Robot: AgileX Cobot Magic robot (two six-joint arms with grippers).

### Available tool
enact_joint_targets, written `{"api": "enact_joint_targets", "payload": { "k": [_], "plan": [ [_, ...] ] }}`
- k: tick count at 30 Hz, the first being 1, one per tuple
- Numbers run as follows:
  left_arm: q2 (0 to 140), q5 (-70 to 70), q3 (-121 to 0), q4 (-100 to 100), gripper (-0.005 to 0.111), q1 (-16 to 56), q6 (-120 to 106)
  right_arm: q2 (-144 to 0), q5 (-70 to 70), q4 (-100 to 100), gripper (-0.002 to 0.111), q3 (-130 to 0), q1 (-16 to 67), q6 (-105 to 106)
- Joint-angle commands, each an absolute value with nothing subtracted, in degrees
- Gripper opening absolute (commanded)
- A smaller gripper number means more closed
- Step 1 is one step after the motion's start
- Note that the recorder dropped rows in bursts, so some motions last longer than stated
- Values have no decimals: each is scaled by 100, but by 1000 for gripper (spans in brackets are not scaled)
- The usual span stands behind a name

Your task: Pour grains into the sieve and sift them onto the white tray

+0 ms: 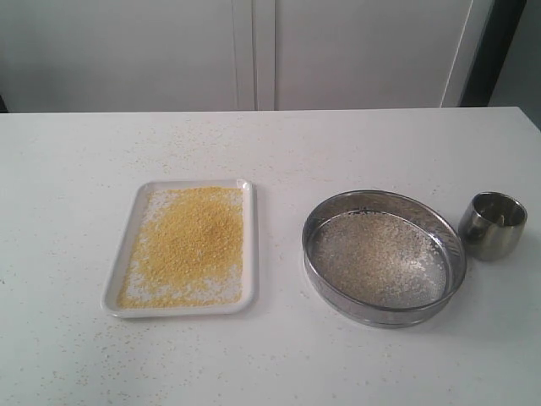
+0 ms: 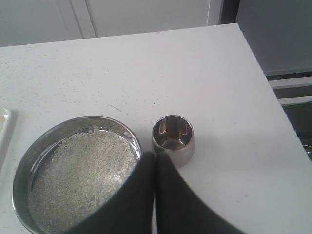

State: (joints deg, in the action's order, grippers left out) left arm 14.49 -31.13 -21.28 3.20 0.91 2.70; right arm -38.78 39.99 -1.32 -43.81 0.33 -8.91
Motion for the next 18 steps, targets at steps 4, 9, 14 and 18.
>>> {"api": "enact_joint_targets", "payload": {
  "k": [4, 9, 14, 18],
  "plan": [
    [1087, -2951, -2060, 252, 0, 72, 254, -3834, 3942, -149, 0, -4393, 0, -908],
    [889, -2951, -2060, 156, 0, 72, 254, -3834, 3932, -149, 0, -4393, 0, -908],
    [867, -2974, -2060, 137, 0, 72, 254, -3834, 3932, -149, 0, -4393, 0, -908],
    [867, -2974, -2060, 137, 0, 72, 254, -3834, 3932, -149, 0, -4393, 0, -908]
  ]
}}
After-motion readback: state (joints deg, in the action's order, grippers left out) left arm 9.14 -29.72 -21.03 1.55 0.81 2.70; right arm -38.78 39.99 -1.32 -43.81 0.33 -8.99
